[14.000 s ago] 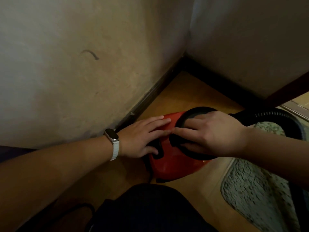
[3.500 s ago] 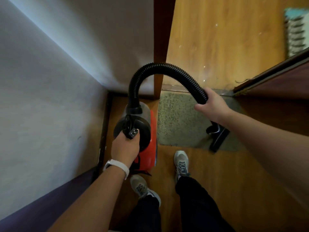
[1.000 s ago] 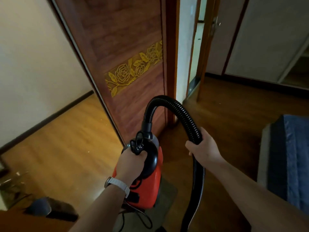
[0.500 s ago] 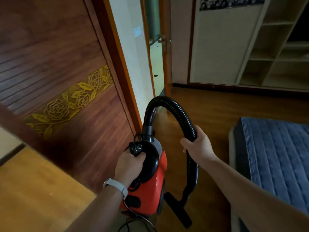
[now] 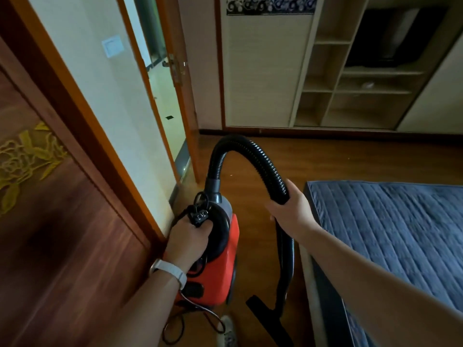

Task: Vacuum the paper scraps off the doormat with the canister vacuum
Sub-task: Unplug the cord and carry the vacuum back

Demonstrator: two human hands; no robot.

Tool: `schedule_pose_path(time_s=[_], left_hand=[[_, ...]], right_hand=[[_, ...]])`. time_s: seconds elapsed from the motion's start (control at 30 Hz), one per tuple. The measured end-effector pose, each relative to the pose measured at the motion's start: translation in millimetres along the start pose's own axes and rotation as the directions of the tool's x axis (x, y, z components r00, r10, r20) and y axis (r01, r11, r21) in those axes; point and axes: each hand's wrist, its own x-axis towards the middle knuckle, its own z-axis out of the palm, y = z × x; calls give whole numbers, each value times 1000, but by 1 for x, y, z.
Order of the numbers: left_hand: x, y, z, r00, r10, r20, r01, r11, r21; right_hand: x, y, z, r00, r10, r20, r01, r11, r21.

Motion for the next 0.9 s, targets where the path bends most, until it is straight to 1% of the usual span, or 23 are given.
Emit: schedule_pose_path(time_s=[0.13,0.2,0.33,0.4,0.53,0.63,0.73,0.9], left_hand=[[76,19,22,997,25,69,-28,999,40],[109,31,34,993,58,103,-66,994,83],[153,53,58,984,103,144,-127,977,171],[176,65,68,983,111,145,-136,974,180],[218,84,95,981,97,169,-132,969,208],[246,96,119,984,65,168,-97,977,191],[277,114,143,991,53,126,-78,976,204],[336,156,186,997,23,71,-38,976,214]], right_hand=[[66,3,-7,997,60,-51,-64,995,-80],[95,5,-12,994,67,-87,-76,992,-97],[136,11,-26,983,108,-150,-119,990,-72],[158,15,-32,978,123,-169,-137,987,-78],[204,27,-40,975,107,-196,-122,990,-64],[247,42,-50,978,96,-185,-104,994,-38],[298,58,-61,987,57,-149,-59,998,-7],[388,72,-90,996,14,-83,-6,995,99]])
